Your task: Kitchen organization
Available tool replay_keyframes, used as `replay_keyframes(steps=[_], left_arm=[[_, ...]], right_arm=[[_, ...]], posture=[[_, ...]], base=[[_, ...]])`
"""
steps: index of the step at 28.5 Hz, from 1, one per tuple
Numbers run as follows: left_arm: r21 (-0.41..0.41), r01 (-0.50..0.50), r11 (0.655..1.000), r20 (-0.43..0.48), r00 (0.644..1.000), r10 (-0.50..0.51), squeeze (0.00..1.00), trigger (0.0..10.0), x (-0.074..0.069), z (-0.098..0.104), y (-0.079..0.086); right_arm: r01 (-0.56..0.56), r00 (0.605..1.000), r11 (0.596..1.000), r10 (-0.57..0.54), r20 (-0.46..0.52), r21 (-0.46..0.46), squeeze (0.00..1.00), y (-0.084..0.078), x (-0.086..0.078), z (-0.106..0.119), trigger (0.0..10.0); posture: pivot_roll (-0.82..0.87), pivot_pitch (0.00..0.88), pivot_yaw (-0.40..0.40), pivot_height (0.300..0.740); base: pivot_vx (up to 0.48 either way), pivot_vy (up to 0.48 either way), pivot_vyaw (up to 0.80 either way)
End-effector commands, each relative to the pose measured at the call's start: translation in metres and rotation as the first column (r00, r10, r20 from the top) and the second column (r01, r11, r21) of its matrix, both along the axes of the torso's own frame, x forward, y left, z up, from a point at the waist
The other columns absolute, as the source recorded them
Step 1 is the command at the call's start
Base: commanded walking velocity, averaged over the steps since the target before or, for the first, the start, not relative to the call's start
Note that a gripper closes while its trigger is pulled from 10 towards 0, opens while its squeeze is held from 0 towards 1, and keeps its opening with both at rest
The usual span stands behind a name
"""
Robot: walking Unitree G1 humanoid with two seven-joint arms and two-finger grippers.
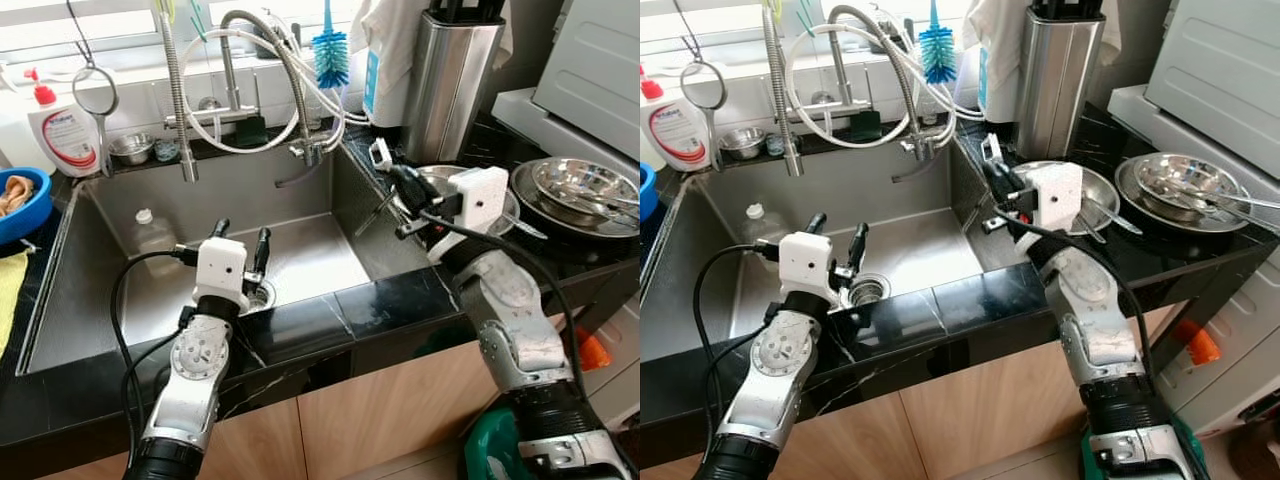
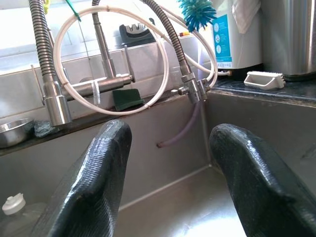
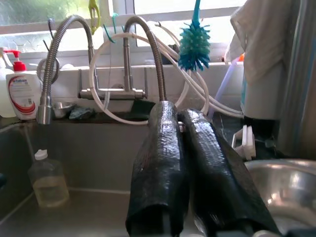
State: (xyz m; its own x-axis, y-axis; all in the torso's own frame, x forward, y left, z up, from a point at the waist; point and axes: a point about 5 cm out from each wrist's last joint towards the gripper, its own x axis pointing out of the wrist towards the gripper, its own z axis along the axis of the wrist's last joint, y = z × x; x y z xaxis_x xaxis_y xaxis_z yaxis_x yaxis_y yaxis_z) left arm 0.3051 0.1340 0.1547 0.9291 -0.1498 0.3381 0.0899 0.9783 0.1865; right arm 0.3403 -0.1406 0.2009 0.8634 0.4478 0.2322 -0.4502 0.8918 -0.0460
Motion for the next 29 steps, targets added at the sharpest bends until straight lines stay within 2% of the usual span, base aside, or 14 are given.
replay_keyframes(steps=[1,6,9,17,29], left_arm=[[0.007,0.0,1.0,0.016,1.0,0.0,0.0,10.0,-0.001,0.003,0.002],[0.009,0.0,1.0,0.016,1.0,0.0,0.0,10.0,-0.001,0.003,0.002],[0.009,0.002,1.0,0.015,1.0,-0.002,0.0,10.0,-0.002,0.002,0.001],[0.01,0.007,1.0,0.015,1.0,-0.007,0.0,10.0,-0.003,0.002,0.0],[0.017,0.011,1.0,0.011,1.0,-0.011,0.0,10.0,-0.005,0.0,0.0]], right_arm=[[0.018,0.999,1.0,-0.018,-0.029,0.005,0.0,-0.002,0.003,-0.003,10.0],[0.041,0.998,0.999,-0.042,-0.05,-0.018,0.0,-0.002,0.005,-0.007,10.0],[0.114,0.987,0.992,-0.118,-0.108,-0.045,0.0,-0.006,0.008,-0.017,10.0],[0.125,0.978,0.992,-0.128,-0.167,-0.027,0.0,-0.001,0.007,-0.029,10.0],[0.137,0.971,0.989,-0.143,-0.191,-0.046,0.0,0.002,0.007,-0.036,10.0]], posture=[[-0.11,0.0,0.04,0.74],[-0.1,0.0,0.04,0.74],[-0.11,0.0,0.038,0.74],[-0.1,0.0,0.036,0.74],[-0.09,0.0,0.037,0.74]], base=[[0.0,0.0,0.0],[0.0,0.0,0.0],[0.0,0.0,0.0],[0.0,0.0,0.0],[0.0,0.0,0.0]])
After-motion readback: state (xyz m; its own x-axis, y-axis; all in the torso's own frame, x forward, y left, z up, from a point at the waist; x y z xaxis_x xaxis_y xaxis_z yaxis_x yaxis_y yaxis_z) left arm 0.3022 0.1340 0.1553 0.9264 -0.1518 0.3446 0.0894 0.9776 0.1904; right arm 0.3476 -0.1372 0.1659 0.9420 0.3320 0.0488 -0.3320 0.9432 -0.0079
